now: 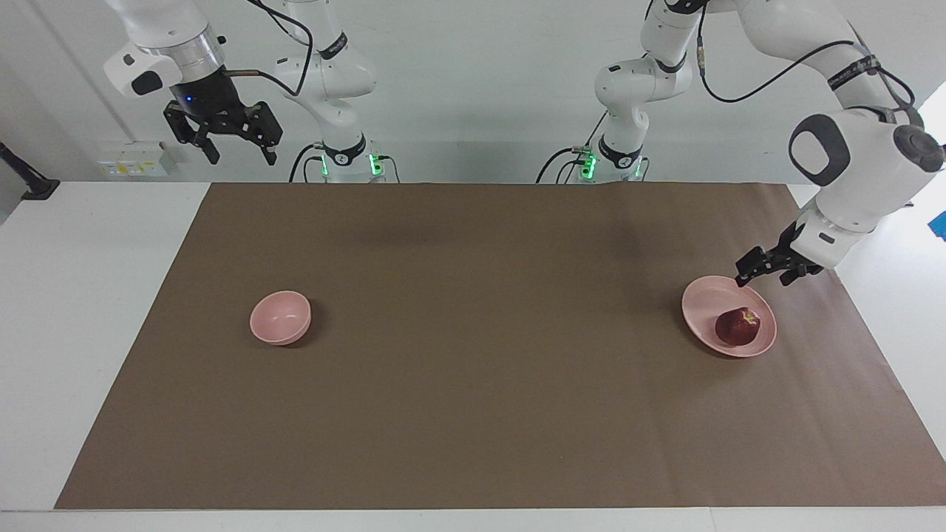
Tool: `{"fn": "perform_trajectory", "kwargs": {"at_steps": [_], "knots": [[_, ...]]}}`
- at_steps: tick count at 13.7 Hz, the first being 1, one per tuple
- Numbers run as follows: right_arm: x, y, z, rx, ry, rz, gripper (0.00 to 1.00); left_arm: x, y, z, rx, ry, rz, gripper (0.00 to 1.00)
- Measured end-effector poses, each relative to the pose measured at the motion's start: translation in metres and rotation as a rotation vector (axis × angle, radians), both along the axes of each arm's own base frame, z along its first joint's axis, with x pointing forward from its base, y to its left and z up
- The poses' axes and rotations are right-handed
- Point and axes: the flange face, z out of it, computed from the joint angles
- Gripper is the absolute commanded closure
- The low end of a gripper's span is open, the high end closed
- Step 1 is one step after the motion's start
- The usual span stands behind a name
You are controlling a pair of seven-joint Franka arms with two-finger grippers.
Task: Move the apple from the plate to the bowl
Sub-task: 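Reach the left gripper down to the red apple on the pink plate and grasp it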
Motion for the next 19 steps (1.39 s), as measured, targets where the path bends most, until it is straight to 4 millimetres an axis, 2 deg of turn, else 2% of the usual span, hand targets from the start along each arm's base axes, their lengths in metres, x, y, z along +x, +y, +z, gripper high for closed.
{"fn": "perform_trajectory", "kwargs": {"at_steps": [2,3,9,11,12,14,15,17,19], "knots": [[0.001,-0.002,-0.001,0.000,0.000,-0.003,0.00,0.002,0.000,-0.039,0.003,-0.019,-0.017,0.00],[0.001,-0.003,-0.001,0.000,0.000,-0.006,0.00,0.002,0.000,-0.051,0.002,-0.018,-0.028,0.00],[0.001,-0.005,-0.001,0.000,0.000,-0.010,0.00,0.007,0.001,-0.075,0.007,-0.050,-0.042,0.00],[0.001,-0.006,-0.001,0.000,0.000,-0.011,0.00,0.012,0.002,-0.092,0.010,-0.075,-0.039,0.00],[0.001,-0.006,-0.001,0.000,0.000,-0.011,0.00,0.014,0.003,-0.100,0.012,-0.085,-0.037,0.09],[0.001,-0.006,-0.001,0.000,-0.002,-0.011,0.00,0.018,0.003,-0.101,0.014,-0.100,-0.037,0.90],[0.001,-0.006,-0.001,0.000,-0.003,-0.011,0.00,0.018,0.003,-0.099,0.014,-0.100,-0.037,1.00],[0.001,-0.006,-0.001,0.000,-0.003,-0.011,0.00,0.018,0.003,-0.098,0.009,-0.074,-0.039,1.00],[0.001,-0.006,-0.001,0.000,-0.003,-0.011,0.00,0.019,-0.001,-0.089,-0.006,-0.010,-0.052,1.00]]}}
